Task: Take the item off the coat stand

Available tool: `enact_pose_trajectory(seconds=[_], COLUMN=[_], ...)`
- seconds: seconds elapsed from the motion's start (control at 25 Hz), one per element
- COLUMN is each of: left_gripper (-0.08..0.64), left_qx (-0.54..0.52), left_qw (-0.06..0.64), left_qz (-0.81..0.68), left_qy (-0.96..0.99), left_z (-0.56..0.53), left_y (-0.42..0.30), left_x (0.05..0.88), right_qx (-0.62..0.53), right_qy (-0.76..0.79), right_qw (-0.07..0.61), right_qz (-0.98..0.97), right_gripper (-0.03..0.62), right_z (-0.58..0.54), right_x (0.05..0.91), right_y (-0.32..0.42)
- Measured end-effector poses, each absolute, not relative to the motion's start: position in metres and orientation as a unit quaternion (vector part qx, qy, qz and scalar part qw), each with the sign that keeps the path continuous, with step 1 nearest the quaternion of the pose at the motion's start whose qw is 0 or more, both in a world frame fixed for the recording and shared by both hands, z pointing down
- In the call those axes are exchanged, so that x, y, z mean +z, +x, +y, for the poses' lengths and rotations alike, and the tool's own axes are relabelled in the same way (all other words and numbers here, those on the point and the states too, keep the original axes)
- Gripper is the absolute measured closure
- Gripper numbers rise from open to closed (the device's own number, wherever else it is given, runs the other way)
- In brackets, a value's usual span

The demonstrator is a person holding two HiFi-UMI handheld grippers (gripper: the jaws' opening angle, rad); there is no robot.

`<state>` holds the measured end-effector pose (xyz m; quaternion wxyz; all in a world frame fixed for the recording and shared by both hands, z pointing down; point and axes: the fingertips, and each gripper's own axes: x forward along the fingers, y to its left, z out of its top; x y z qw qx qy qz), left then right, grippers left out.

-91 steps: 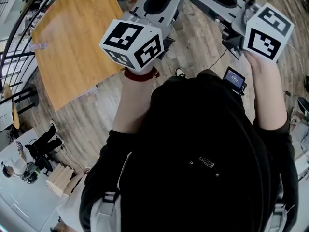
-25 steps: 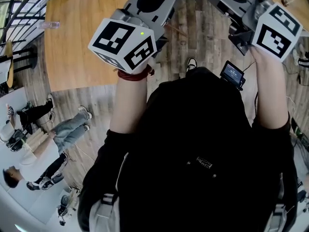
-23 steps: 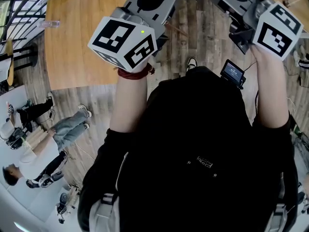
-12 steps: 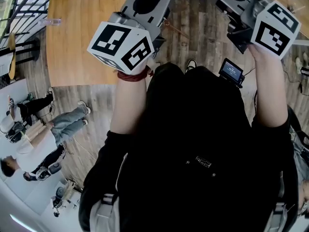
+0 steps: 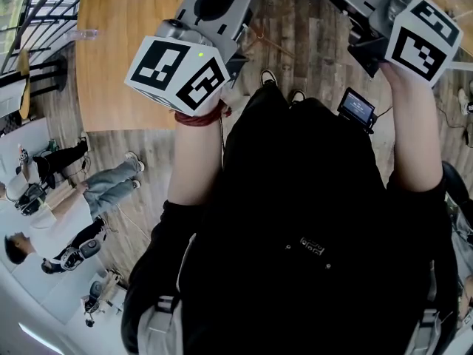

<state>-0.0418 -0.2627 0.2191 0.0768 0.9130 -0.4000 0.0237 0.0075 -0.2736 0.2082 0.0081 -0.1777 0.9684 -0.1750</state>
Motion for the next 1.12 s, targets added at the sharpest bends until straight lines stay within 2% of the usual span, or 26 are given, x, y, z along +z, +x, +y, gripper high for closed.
enact_pose_trajectory(seconds=[1.12], left_gripper=[0.557], left_qx=[0.024], left_qw=[0.05], left_qz=[-0.41], left_qy=[0.911], left_z=[-0.282], left_y=[-0.051], left_x=[0.216], right_qx=[-0.164], right_qy=[-0.19], right_qw=[0.01], right_qz=[0.968], right_gripper=[0.577], right_z=[-0.288], right_x=[0.214], right_y=[0.003])
